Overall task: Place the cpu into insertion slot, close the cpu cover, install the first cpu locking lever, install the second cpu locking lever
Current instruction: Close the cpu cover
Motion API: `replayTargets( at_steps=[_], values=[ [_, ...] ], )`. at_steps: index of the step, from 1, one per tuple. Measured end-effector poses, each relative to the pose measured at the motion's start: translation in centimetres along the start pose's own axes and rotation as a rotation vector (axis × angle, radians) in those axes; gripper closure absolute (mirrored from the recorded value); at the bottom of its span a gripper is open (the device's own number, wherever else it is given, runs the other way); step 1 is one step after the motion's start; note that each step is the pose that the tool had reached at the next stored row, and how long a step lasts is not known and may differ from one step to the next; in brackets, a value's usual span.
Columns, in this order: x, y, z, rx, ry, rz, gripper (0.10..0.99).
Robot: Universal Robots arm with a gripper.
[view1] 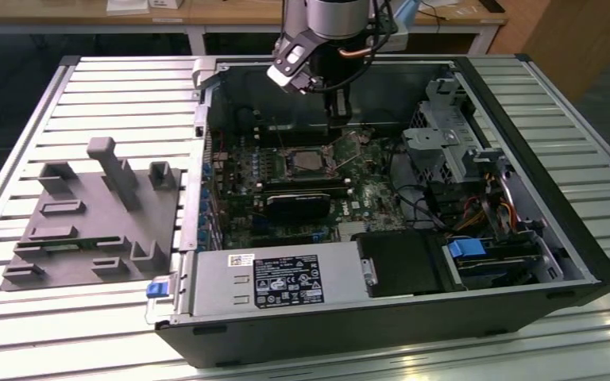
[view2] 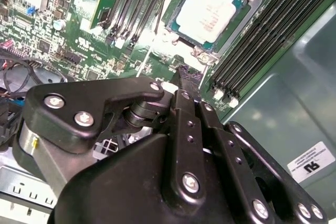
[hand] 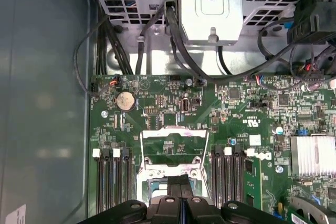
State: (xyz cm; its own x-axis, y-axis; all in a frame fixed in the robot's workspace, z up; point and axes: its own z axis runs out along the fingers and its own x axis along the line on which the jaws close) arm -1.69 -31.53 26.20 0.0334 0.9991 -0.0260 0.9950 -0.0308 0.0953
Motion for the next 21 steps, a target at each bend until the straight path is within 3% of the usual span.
replayTargets(
  at_steps=[21],
  values=[
    [0.09, 2.79, 0.26, 0.0, -0.0002, 0.0, 0.984]
  ],
)
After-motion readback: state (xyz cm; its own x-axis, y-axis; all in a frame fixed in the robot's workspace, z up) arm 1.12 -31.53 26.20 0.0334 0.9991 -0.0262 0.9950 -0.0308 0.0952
